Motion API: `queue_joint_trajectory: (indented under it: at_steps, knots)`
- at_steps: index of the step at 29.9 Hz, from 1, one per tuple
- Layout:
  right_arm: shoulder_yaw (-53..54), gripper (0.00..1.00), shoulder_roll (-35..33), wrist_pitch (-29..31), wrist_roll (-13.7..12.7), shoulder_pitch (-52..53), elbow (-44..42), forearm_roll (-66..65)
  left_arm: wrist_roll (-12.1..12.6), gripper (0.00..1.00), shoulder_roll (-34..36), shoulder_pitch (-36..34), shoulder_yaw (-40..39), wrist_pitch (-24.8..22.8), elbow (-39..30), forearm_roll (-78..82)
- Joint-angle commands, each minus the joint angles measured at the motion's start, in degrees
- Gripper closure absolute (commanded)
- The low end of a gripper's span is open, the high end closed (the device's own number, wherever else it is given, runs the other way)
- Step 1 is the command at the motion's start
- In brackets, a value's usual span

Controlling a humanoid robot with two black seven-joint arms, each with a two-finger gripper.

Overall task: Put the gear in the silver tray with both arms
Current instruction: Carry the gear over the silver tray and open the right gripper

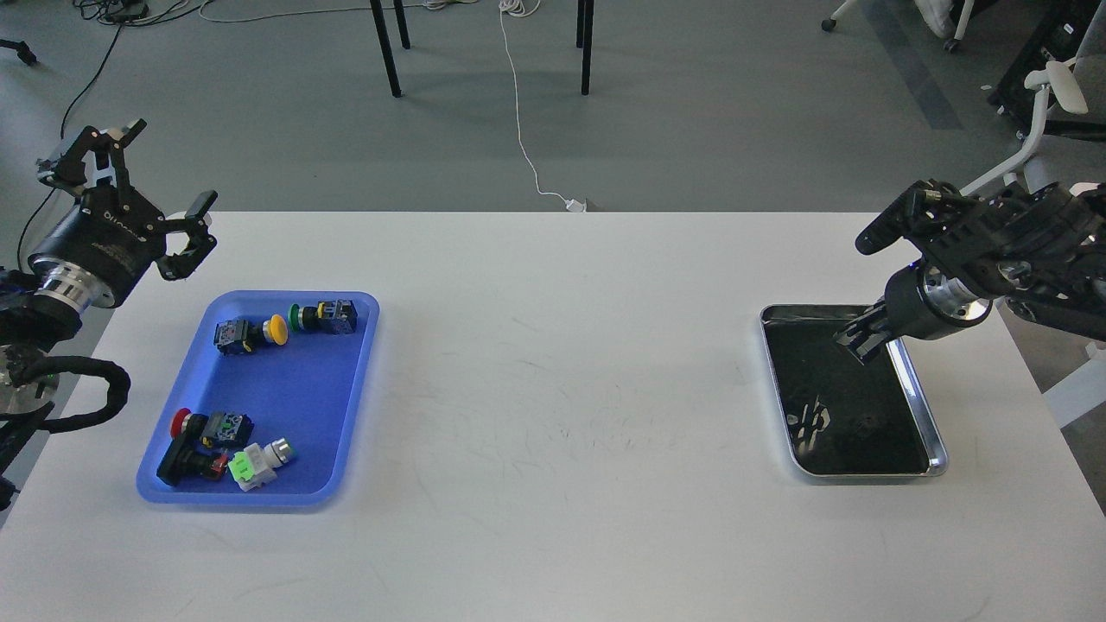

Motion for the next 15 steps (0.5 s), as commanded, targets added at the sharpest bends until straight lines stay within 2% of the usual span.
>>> queue_joint_trajectory:
  at_steps: [1, 13, 15]
  knots:
    - [0.03, 0.83, 0.21, -1.67, 0.09, -3.23, -1.72, -0.12, 0.00, 0.02, 0.06, 0.01, 0.09, 0.01, -0.08, 0.00]
    - [2.05, 0.80, 0.21, -3.79, -0.17, -7.27, -3.75, -0.21, 0.17, 0.02, 0.06, -0.08, 0.53, 0.10, -0.08, 0.09]
    - [2.14, 0.76, -0.05, -3.87, -0.08, -7.45, -3.83, -0.12, 0.17, 0.02, 0.06, -0.17, 0.53, 0.10, 0.01, 0.09]
